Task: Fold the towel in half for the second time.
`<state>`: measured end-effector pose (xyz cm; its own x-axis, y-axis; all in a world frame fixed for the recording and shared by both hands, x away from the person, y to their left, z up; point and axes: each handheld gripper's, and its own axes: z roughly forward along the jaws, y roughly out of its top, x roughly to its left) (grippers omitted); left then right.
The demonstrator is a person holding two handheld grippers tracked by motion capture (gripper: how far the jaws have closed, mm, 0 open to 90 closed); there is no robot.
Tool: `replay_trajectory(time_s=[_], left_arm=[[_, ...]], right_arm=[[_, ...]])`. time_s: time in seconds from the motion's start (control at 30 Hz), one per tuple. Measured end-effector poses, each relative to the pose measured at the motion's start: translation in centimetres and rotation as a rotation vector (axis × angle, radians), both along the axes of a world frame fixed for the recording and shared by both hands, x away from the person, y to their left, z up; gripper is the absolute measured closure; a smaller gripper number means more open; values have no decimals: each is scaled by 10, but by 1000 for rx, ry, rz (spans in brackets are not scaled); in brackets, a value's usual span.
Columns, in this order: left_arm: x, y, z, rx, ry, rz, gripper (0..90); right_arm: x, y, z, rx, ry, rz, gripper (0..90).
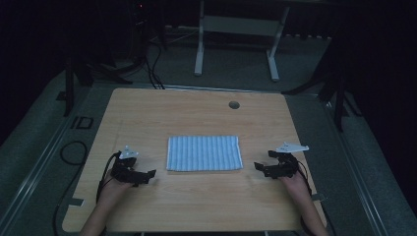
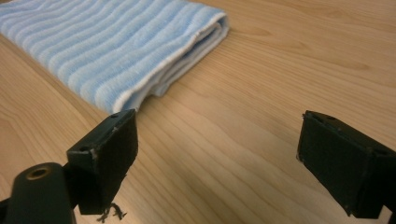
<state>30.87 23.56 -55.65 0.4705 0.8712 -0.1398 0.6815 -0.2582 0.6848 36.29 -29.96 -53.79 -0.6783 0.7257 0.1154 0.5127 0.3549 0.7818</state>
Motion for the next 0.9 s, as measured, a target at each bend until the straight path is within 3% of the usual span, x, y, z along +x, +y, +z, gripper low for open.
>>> replay_trajectory(time_s=[0.03,0.2,0.4,0.63,0.9], left_arm=[[-4,5,-2,6,-14,34,17],[-12,18,2,-28,-37,59,10],[-22,31,3,-33,-55,99,10],[-33,39,2,-39,-91,146,10],[-41,49,4,-62,-116,191,11]], right_arm=[[-1,-2,-1,-6,-3,-9,122],[-11,-17,0,-23,-26,-61,122],[-19,-32,2,-34,-54,-124,121],[-31,-45,0,-42,-72,-180,120],[-48,-56,-2,-33,-118,-292,120]])
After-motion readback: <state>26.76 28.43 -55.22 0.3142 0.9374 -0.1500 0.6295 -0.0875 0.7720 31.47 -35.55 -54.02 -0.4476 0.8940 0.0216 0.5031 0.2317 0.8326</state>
